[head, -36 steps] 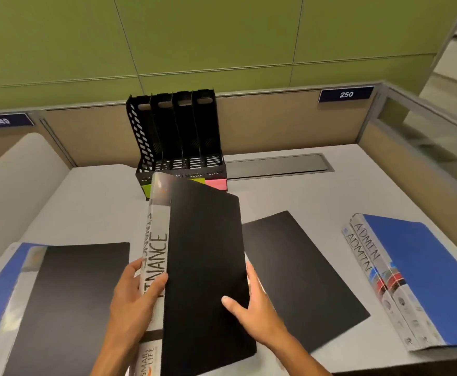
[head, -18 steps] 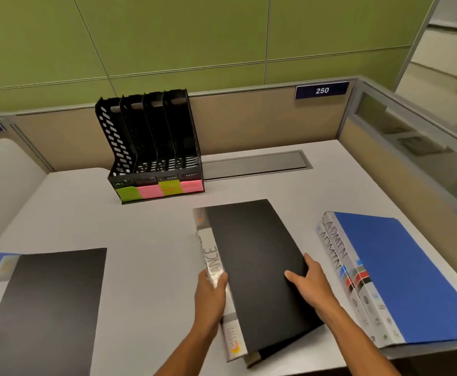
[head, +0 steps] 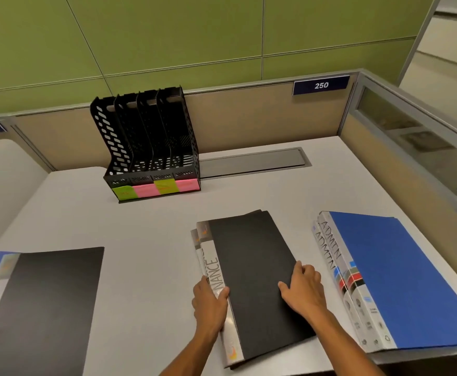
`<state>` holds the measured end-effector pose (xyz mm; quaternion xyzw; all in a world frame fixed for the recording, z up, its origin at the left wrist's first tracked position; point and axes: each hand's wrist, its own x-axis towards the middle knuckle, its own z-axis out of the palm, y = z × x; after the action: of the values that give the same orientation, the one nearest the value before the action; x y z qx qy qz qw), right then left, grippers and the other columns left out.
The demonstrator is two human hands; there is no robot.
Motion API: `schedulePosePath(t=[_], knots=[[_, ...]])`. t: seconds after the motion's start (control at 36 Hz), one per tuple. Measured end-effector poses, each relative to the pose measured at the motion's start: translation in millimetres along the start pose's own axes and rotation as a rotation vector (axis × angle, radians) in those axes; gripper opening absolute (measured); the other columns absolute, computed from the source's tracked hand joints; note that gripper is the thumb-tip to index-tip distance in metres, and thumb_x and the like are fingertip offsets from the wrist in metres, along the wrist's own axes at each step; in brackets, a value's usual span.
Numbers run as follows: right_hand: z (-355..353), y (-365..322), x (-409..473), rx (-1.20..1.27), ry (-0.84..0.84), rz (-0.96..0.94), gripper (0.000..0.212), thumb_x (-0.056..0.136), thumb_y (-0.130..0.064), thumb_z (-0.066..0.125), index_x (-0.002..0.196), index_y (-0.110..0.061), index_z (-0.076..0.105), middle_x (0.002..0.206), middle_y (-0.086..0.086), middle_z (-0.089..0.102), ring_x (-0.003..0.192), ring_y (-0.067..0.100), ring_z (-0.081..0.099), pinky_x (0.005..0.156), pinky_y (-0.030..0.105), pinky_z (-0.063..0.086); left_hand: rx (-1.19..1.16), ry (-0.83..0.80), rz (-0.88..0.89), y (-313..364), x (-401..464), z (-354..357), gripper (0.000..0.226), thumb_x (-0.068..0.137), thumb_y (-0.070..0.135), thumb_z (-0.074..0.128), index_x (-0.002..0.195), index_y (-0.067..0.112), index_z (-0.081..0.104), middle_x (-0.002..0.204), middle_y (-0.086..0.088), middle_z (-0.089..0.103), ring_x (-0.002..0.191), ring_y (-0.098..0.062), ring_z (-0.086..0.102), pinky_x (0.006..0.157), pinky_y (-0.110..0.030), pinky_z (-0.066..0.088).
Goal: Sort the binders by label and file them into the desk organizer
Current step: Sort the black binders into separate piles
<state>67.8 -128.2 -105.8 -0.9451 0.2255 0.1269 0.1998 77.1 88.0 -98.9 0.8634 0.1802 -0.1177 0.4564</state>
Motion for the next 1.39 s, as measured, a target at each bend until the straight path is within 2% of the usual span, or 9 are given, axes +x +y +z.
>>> schedulePosePath(t=[0.17,0.39,0.47,0.58,0.64,0.78,0.89,1.11,1.39], knots=[[9.3,5.5,-11.3,0.065,-0.066,0.04,0.083,0.088,-0.061,0.061,0.15,-0.012,0.032,0.141,0.01,0.038,0.126,0.027,0.048,0.098,0.035,0.05,-0.021,-0.088,0.049,-4.7,12.0,-18.9,0.047,0.096,0.024,0.064,0.14,0.021,0.046,0.14,-0.004,0.055,0.121,-0.029,0.058,0.104,-0.055,0.048],[30.8,6.0,-52.0,0.082,-0.006,0.066,0.068,0.088,-0.066,0.057,0.136,-0.018,0.043,0.128,0.004,0.046,0.106,0.018,0.059,0.087,0.025,0.053,0.007,-0.16,0.111,-11.5,18.6,-34.6,0.05,0.1,0.025,0.057,0.147,0.022,0.039,0.15,-0.003,0.048,0.128,-0.027,0.053,0.11,-0.051,0.045],[33.6,8.9,-61.1,0.134,-0.008,0.082,0.071,0.088,-0.064,0.059,0.141,-0.02,0.039,0.132,0.003,0.046,0.112,0.018,0.059,0.09,0.026,0.051,-0.006,-0.179,0.091,-18.0,18.4,-39.5,0.056,0.1,0.027,0.058,0.151,0.022,0.034,0.152,-0.002,0.044,0.132,-0.027,0.051,0.109,-0.046,0.043],[29.1,14.4,-59.9,0.372,0.039,0.061,0.079,0.086,-0.05,0.072,0.148,-0.021,0.034,0.14,0.003,0.044,0.123,0.022,0.054,0.101,0.034,0.049,-0.046,-0.15,0.099,-24.1,16.5,-41.3,0.052,0.099,0.024,0.059,0.148,0.02,0.04,0.147,-0.002,0.051,0.127,-0.025,0.055,0.11,-0.047,0.045],[22.8,12.7,-53.5,0.389,0.07,0.037,0.079,0.086,-0.045,0.074,0.15,-0.022,0.034,0.141,0.005,0.043,0.125,0.023,0.052,0.102,0.034,0.047,-0.063,-0.133,0.092,-23.8,14.6,-40.1,0.05,0.099,0.021,0.06,0.145,0.019,0.042,0.144,-0.003,0.054,0.125,-0.025,0.056,0.109,-0.048,0.045],[14.9,4.7,-41.1,0.265,0.03,0.045,0.077,0.091,-0.047,0.068,0.152,-0.019,0.031,0.146,0.007,0.038,0.133,0.024,0.042,0.108,0.034,0.041,-0.08,-0.103,0.074,-19.5,8.3,-36.5,0.047,0.099,0.022,0.059,0.143,0.019,0.043,0.144,-0.006,0.052,0.128,-0.029,0.053,0.11,-0.055,0.042],[25.4,-3.9,-43.0,0.193,-0.025,-0.005,0.08,0.091,-0.044,0.068,0.154,-0.018,0.028,0.154,0.005,0.032,0.14,0.022,0.035,0.113,0.034,0.037,-0.089,-0.1,0.062,-17.6,2.4,-34.7,0.058,0.099,0.022,0.06,0.15,0.019,0.034,0.149,-0.005,0.047,0.132,-0.029,0.05,0.111,-0.051,0.043],[23.3,-5.8,-48.3,0.118,-0.049,-0.06,0.078,0.093,-0.044,0.064,0.157,-0.02,0.025,0.16,0.003,0.024,0.146,0.022,0.025,0.118,0.037,0.031,-0.082,-0.1,0.114,-20.0,-1.2,-36.0,0.046,0.098,0.019,0.06,0.142,0.017,0.045,0.14,-0.008,0.056,0.12,-0.029,0.059,0.103,-0.053,0.05],[32.3,12.0,-67.4,0.019,-0.062,-0.011,0.075,0.096,-0.045,0.059,0.158,-0.023,0.022,0.164,0.003,0.016,0.149,0.022,0.02,0.119,0.036,0.028,-0.028,-0.088,0.072,-25.9,-28.3,-26.2,0.054,0.097,0.019,0.063,0.145,0.014,0.04,0.147,-0.009,0.05,0.128,-0.03,0.053,0.108,-0.048,0.043]])
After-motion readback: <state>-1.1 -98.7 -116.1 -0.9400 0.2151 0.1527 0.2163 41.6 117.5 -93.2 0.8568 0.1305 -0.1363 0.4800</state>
